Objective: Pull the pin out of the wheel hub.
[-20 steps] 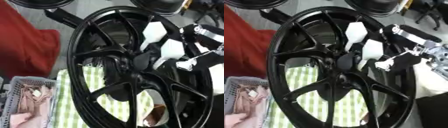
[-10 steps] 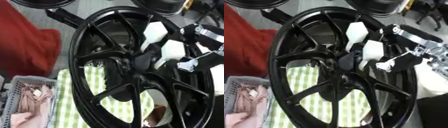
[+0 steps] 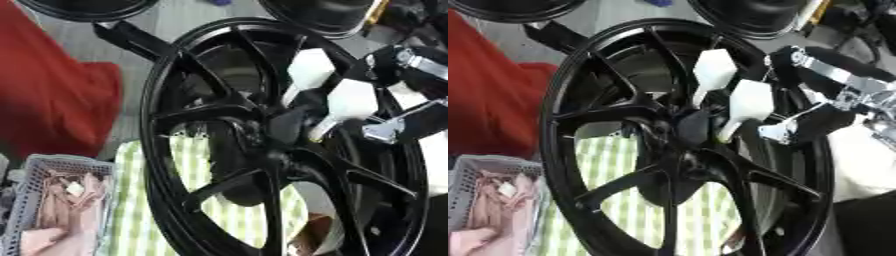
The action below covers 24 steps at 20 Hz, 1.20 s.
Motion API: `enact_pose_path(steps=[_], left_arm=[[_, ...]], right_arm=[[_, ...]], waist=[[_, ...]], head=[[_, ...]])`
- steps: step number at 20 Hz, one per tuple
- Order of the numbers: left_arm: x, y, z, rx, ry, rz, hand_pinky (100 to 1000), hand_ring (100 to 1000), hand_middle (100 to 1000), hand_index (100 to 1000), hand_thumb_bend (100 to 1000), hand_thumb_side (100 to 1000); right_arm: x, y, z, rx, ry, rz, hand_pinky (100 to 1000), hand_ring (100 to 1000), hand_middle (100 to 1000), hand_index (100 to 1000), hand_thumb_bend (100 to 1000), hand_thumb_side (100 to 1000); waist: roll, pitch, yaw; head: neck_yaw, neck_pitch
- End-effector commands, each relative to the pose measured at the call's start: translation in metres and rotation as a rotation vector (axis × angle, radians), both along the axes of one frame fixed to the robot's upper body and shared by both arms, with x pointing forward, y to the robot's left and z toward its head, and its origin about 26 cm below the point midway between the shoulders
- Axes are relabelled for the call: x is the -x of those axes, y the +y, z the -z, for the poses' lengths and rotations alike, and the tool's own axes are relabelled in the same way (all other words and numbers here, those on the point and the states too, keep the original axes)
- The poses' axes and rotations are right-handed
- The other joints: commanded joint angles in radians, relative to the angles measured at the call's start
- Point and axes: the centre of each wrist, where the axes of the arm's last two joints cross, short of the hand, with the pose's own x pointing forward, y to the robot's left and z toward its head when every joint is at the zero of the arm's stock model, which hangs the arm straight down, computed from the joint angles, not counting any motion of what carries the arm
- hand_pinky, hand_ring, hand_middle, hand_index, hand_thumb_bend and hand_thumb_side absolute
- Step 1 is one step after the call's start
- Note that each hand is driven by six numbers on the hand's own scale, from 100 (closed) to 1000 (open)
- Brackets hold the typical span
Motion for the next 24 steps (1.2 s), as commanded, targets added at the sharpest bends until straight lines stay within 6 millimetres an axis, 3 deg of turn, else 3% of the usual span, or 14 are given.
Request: enact_pose_path(steps=[1,7,24], left_arm=[[0.003,0.002,-0.006,-0.010,-0.020,-0.003,1000,669,635,852,100,710],[0.003,0.002,-0.006,-0.010,-0.019,-0.005,1000,668,636,852,100,710],[0.007,0.012,-0.001,-0.016,-0.008,-0.058,1000,667,637,852,100,706]], right_arm=[[0.004,-0.003,-0.020,0.023,-0.036,0.002,284,401,100,231,305,100],[0.005,-0.006,-0.031,0.001,-0.047,-0.001,253,400,100,235,313,100],[0.036,-0.035,-0.108,-0.202,-0.237,0.131,212,408,100,239,308,100]], waist=[[0.007,-0.029,-0.004],[0.007,-0.031,-0.010],[0.027,-0.040,-0.098]], head=[[0.003,-0.015],[0.007,-0.015],[0.071,0.025]])
